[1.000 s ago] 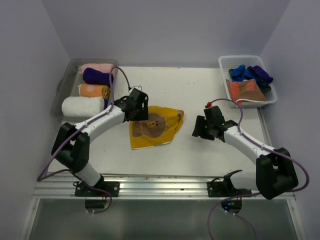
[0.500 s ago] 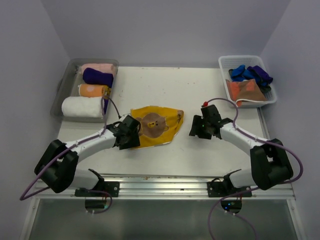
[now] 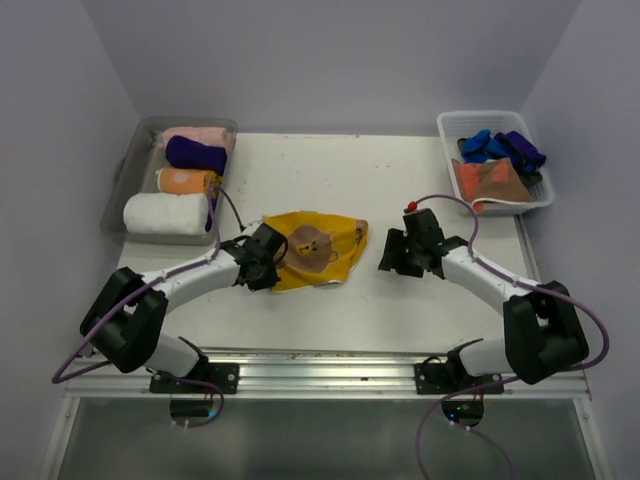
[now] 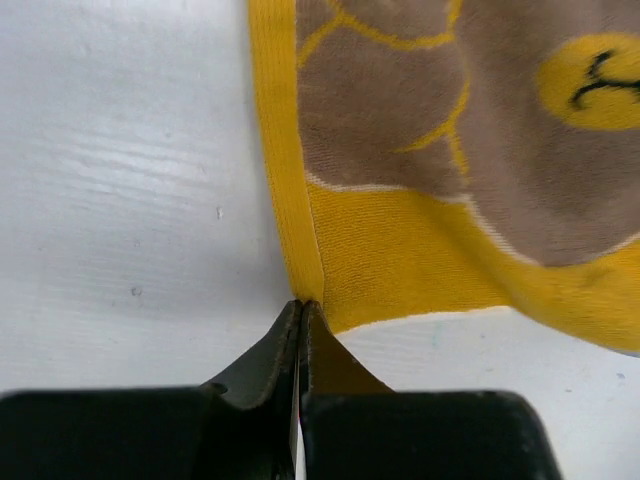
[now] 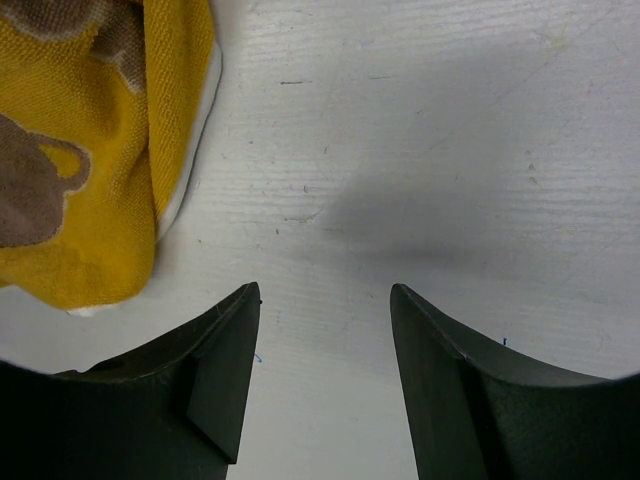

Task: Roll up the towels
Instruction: Flatten the towel

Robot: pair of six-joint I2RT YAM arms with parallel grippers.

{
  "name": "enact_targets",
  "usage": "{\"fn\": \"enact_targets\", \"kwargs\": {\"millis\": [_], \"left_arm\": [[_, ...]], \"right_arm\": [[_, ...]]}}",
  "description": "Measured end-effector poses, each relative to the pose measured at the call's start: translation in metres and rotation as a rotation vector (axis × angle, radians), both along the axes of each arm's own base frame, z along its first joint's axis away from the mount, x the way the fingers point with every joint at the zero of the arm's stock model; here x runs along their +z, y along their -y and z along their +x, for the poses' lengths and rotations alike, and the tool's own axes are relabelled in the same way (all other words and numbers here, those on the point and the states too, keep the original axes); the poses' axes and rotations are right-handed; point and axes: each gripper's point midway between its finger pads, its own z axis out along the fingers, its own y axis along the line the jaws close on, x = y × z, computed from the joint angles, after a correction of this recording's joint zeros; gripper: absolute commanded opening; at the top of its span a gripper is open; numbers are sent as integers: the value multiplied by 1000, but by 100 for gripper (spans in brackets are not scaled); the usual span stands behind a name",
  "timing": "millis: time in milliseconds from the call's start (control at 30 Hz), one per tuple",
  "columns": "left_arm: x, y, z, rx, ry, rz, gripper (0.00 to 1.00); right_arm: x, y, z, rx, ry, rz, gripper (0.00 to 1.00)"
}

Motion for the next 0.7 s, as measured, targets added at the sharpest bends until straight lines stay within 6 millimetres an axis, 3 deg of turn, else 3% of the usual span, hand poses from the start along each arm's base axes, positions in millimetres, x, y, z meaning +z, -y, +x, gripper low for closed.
{"fn": "enact_targets", "kwargs": {"millis": [67, 133, 333, 400, 467, 700], "left_arm": [[15, -3, 5, 5, 11, 30, 0], [51, 1, 20, 5, 80, 24, 0], [225, 19, 87, 2, 476, -146, 0], [259, 19, 97, 3, 553, -170, 0], [266, 19, 100, -7, 569, -166, 0], [230, 22, 104, -44, 468, -96, 0]], "right_arm": [[0, 0, 0, 0, 0, 0, 59], [0, 0, 0, 2, 0, 0, 60], [0, -13, 0, 32, 11, 22, 71], [-2, -26, -3, 64, 10, 33, 72], [-7, -42, -7, 103, 2, 37, 72], [-14, -100, -11, 194, 8, 53, 71]]}}
